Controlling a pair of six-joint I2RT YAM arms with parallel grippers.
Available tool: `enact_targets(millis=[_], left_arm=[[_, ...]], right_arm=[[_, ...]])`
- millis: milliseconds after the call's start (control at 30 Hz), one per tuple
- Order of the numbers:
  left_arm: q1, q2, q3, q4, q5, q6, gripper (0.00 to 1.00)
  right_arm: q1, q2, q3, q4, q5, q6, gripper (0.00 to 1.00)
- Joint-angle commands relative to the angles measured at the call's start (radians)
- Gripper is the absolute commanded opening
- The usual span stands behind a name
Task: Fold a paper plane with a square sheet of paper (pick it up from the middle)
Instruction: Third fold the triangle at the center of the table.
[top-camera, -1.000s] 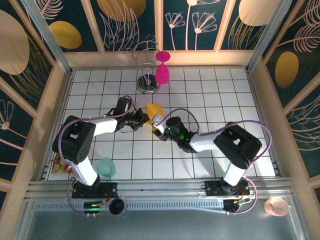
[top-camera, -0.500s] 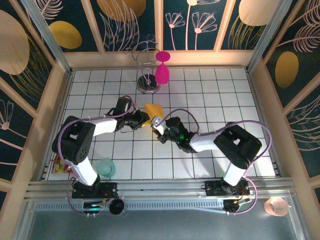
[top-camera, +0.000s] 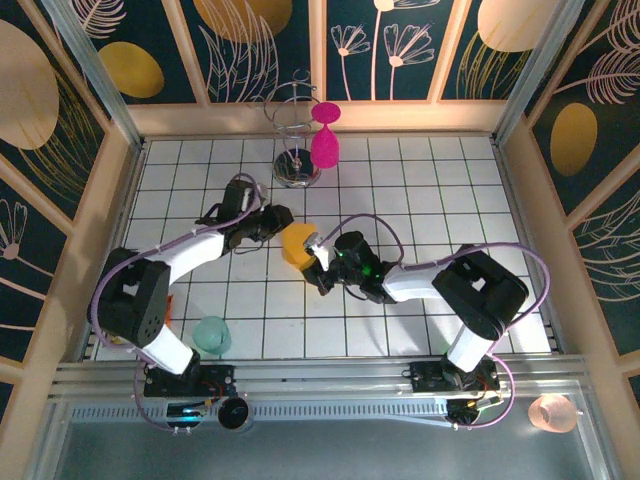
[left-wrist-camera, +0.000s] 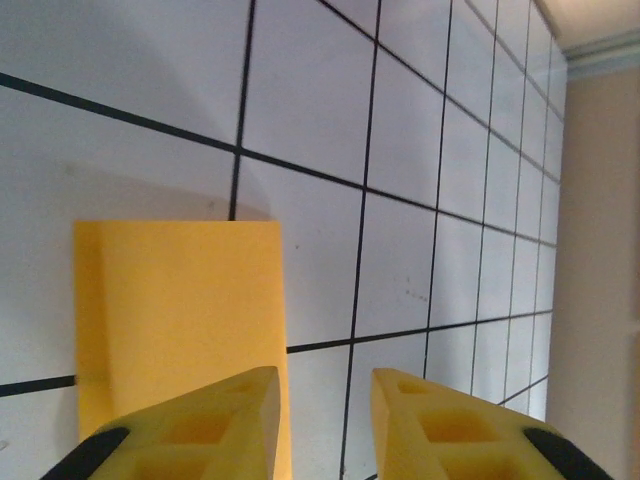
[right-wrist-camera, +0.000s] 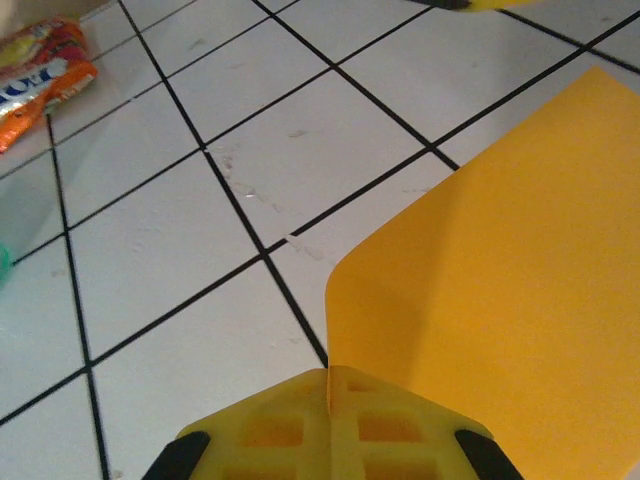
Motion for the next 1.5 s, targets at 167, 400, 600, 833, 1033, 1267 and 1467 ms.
enact_targets(millis=[167,400,600,833,1033,1267,1467], left_arm=[[-0.055,0.198,0.143,-0.152,-0.043,0.122,0.2],[-0.069,0.31,0.218,-0.248,-0.105,0.189,0.15],[-0.075,0.366,0.241,-0.293,-0.13,0.214,0.12],[-0.076,0.392,0.245,-0.315,-0.147,0.235,0.1],[-0.076,0.402,0.249,-0.323,-0.15,0.254,0.09],[-0.076,0.408,0.248,-0.319,-0.141,0.259,0.09],[-0.076,0.408,0.249,-0.314,-0.132,0.26,0.09]], right_arm=[[-0.021,0.024,0.003,0.048,-0.085,0.159,0.0],[-0.041,0.053,0.013,0.041,-0.114,0.214,0.0],[-0.053,0.08,0.037,-0.009,-0.096,0.257,0.0],[-0.068,0.085,0.063,-0.091,0.002,0.292,0.0],[-0.069,0.092,0.086,-0.144,0.084,0.285,0.0],[-0.07,0.104,0.102,-0.168,0.13,0.292,0.0],[-0.07,0.116,0.121,-0.189,0.16,0.295,0.0]])
